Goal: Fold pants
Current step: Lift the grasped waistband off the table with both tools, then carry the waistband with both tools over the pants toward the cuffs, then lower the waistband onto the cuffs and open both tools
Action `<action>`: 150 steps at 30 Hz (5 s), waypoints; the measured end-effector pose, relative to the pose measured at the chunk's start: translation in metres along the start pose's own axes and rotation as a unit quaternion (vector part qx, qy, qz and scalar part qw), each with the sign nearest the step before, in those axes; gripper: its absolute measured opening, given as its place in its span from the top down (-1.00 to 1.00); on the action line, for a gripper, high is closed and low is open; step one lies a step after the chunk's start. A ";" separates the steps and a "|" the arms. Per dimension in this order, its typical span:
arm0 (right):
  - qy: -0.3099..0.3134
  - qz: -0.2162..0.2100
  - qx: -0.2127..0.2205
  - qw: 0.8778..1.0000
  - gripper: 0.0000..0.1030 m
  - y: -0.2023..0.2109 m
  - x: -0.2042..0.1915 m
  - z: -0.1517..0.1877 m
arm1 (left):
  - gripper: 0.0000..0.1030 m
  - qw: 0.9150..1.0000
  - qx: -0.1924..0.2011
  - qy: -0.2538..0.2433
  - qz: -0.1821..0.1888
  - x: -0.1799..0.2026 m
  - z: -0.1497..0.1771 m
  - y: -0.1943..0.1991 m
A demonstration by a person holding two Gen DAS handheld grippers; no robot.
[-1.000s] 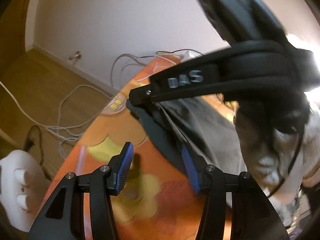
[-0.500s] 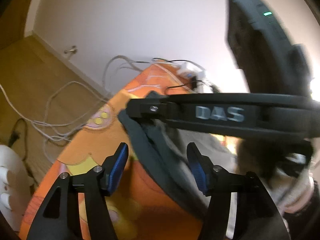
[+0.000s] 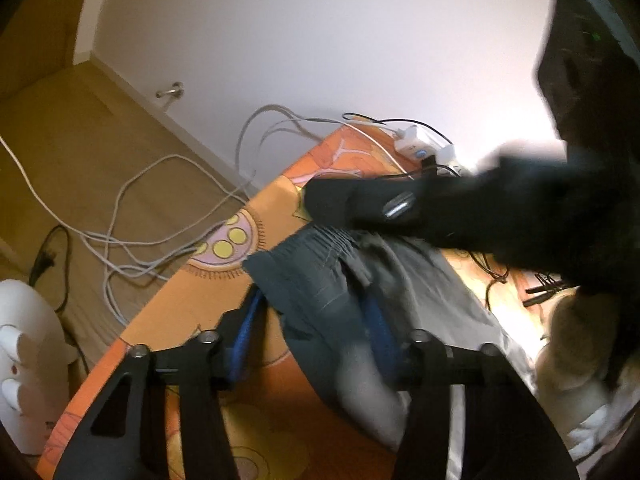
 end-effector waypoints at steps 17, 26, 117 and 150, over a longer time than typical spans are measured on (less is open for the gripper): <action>-0.069 -0.013 -0.058 0.996 -0.29 0.018 0.038 0.000 | 0.87 0.977 0.063 -0.201 -0.029 0.067 0.014 0.017; -0.081 0.000 -0.100 0.992 -0.29 -0.007 0.041 0.002 | 0.89 0.960 0.066 -0.272 -0.024 0.093 0.029 0.021; -0.484 0.072 0.283 0.825 0.75 0.440 0.308 0.661 | 0.82 0.918 -0.104 -0.370 0.097 0.308 0.255 0.059; -0.435 0.212 0.224 0.846 0.19 0.449 0.337 0.658 | 0.62 0.924 -0.131 -0.349 0.085 0.296 0.274 0.055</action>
Point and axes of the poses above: each gripper's, at about its wrist camera, not at the fingertips, and y roughly against the way its jaws point, x to its right, z to its underside, the point moved 2 cm from there along -y, roughly the way its jaws point, and after that the axes turned 2 degrees about -x, right-handed, at the moved point
